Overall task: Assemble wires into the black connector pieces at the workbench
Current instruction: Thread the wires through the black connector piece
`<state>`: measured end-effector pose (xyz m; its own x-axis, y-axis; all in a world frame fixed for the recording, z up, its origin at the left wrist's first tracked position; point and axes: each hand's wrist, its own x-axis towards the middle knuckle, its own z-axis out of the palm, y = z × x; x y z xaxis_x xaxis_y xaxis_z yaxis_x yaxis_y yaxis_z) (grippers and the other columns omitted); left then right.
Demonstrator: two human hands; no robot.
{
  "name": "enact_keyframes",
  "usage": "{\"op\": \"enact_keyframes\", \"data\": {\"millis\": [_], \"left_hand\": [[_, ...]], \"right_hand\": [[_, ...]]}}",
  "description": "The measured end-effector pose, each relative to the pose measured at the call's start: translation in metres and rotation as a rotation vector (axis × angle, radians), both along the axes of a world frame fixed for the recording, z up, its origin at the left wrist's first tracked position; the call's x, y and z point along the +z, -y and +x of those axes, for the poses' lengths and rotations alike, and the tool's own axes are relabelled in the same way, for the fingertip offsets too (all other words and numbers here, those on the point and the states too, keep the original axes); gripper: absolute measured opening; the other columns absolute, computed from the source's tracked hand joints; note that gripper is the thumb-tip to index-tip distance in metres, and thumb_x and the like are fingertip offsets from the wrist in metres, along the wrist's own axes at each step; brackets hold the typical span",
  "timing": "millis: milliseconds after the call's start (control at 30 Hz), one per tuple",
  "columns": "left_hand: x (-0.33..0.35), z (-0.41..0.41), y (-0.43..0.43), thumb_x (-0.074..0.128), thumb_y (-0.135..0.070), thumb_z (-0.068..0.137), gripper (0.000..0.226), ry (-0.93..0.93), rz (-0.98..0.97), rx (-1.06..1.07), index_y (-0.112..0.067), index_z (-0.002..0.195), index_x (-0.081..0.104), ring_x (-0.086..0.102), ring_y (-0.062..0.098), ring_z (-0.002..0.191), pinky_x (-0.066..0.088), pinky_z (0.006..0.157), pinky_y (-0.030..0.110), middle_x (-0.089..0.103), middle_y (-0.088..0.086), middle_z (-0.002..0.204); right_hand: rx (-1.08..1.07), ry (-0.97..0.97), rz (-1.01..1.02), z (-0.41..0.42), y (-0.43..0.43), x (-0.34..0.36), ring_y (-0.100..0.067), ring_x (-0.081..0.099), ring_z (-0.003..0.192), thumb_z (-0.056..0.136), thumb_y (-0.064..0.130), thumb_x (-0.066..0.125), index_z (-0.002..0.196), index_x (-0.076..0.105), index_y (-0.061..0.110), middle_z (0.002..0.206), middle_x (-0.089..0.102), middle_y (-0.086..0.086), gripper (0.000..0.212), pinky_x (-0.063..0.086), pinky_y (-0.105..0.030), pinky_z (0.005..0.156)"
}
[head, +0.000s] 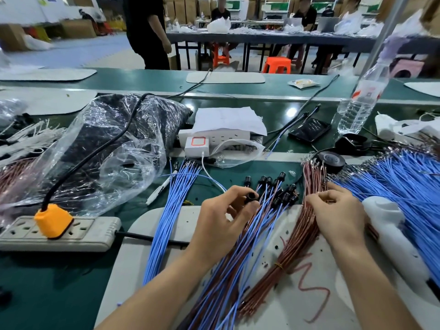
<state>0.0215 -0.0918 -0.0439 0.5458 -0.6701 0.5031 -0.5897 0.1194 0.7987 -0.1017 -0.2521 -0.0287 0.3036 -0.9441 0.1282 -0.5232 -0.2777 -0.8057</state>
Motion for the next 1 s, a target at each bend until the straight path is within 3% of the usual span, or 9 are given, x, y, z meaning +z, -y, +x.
{"op": "enact_keyframes", "data": {"millis": [100,167,267,333,533,633,767,933,1000], "left_hand": [[0.001,0.001,-0.001,0.061,-0.034,0.088,0.024,0.004,0.012,0.009,-0.014,0.099,0.068,0.062,0.017,0.077,0.051,0.070,0.029,0.069,-0.001,0.082],[0.003,0.001,-0.002,0.065,-0.030,0.087,0.021,0.042,0.030,-0.038,-0.013,0.098,0.071,0.060,0.012,0.087,0.050,0.079,0.026,0.068,-0.005,0.086],[0.005,-0.005,-0.002,0.066,-0.022,0.087,0.017,0.144,0.097,-0.171,-0.010,0.097,0.071,0.059,0.014,0.092,0.050,0.083,0.033,0.069,-0.004,0.089],[0.004,-0.009,-0.002,0.066,-0.022,0.087,0.016,0.191,0.178,-0.251,-0.012,0.099,0.071,0.058,0.013,0.094,0.047,0.088,0.037,0.070,-0.004,0.092],[0.004,-0.013,-0.003,0.067,-0.028,0.087,0.019,0.215,0.303,-0.337,-0.017,0.103,0.070,0.056,0.009,0.092,0.041,0.092,0.035,0.069,-0.003,0.094],[0.006,-0.013,-0.003,0.066,-0.028,0.087,0.019,0.227,0.311,-0.328,-0.018,0.102,0.070,0.056,0.008,0.091,0.038,0.092,0.031,0.069,-0.003,0.094],[0.003,-0.012,-0.003,0.065,-0.030,0.088,0.020,0.280,0.357,-0.339,-0.019,0.104,0.070,0.054,0.011,0.093,0.032,0.098,0.025,0.068,0.002,0.093],[-0.001,-0.009,-0.003,0.064,-0.035,0.088,0.020,0.277,0.395,-0.364,-0.023,0.104,0.070,0.053,0.011,0.096,0.030,0.100,0.025,0.067,0.001,0.094],[-0.001,-0.010,-0.003,0.064,-0.035,0.088,0.021,0.260,0.377,-0.364,-0.021,0.102,0.070,0.053,0.007,0.093,0.033,0.096,0.024,0.068,-0.004,0.094]], "right_hand": [[-0.063,0.208,0.061,0.002,0.001,-0.004,-0.025,0.059,0.102,0.081,0.016,0.069,0.062,0.061,0.023,0.108,0.067,0.000,0.021,0.045,-0.045,0.096],[-0.088,0.293,0.113,0.001,0.001,-0.004,-0.024,0.058,0.077,0.089,0.019,0.062,0.071,0.058,0.020,0.082,0.066,-0.001,0.018,0.049,-0.038,0.076],[-0.017,0.487,0.340,0.002,0.000,-0.002,-0.011,0.046,0.043,0.100,0.017,0.047,0.080,0.049,0.019,0.058,0.065,-0.001,0.019,0.040,-0.022,0.044],[0.051,0.588,0.506,0.003,-0.002,0.001,-0.006,0.043,0.034,0.101,0.015,0.045,0.084,0.050,0.014,0.050,0.063,0.001,0.017,0.035,-0.016,0.035],[0.539,0.110,0.644,-0.007,-0.004,0.007,-0.011,0.052,0.042,0.094,0.015,0.056,0.088,0.067,-0.007,0.070,0.072,-0.016,0.026,0.038,-0.017,0.036],[0.637,0.076,0.663,-0.008,-0.005,0.009,-0.018,0.060,0.046,0.097,0.019,0.050,0.086,0.066,-0.006,0.071,0.071,-0.019,0.032,0.043,-0.020,0.037],[0.490,0.283,0.618,-0.001,-0.008,0.006,-0.022,0.060,0.043,0.102,0.027,0.042,0.082,0.057,0.001,0.066,0.068,-0.022,0.036,0.046,-0.023,0.036],[0.147,0.858,0.357,-0.004,0.006,0.007,-0.010,0.061,0.049,0.101,0.017,0.044,0.080,0.061,0.007,0.060,0.069,-0.002,0.029,0.050,-0.017,0.050],[0.104,1.008,0.360,-0.009,0.007,0.012,-0.011,0.060,0.048,0.103,0.021,0.039,0.083,0.059,0.009,0.061,0.070,-0.003,0.031,0.049,-0.017,0.048]]}}
